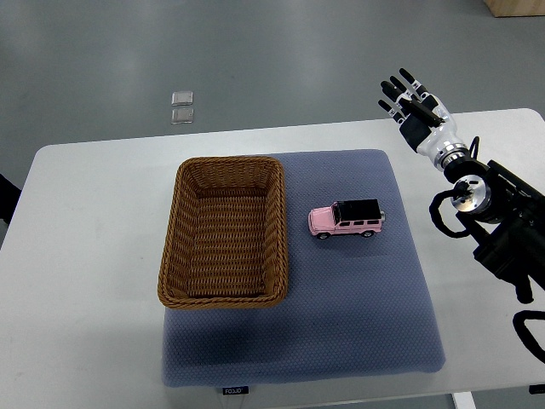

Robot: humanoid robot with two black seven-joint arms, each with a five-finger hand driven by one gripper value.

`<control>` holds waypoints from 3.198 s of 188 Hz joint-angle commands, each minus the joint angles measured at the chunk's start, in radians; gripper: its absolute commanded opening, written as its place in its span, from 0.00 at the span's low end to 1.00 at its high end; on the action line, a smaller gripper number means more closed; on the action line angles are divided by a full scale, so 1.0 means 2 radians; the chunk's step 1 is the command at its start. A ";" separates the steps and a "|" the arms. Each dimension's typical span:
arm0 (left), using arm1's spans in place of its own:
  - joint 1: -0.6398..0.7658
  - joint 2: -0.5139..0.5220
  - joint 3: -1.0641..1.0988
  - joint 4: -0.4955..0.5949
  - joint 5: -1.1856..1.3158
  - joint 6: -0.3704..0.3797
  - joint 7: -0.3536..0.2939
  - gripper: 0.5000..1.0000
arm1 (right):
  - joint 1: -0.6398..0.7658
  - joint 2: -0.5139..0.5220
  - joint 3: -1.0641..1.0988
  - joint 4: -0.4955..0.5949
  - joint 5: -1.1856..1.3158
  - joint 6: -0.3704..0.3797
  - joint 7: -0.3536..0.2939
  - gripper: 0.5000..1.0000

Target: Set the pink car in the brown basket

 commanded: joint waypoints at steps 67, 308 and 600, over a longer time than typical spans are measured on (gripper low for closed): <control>0.000 0.000 -0.001 -0.001 0.000 -0.001 -0.006 1.00 | 0.005 0.001 0.000 0.000 0.001 0.000 0.000 0.81; -0.002 0.000 -0.001 0.006 0.000 0.004 -0.006 1.00 | 0.013 -0.015 -0.005 0.020 -0.007 -0.041 -0.001 0.81; -0.002 0.000 -0.001 0.006 -0.001 0.004 -0.006 1.00 | 0.175 -0.175 -0.471 0.269 -0.504 0.065 -0.099 0.80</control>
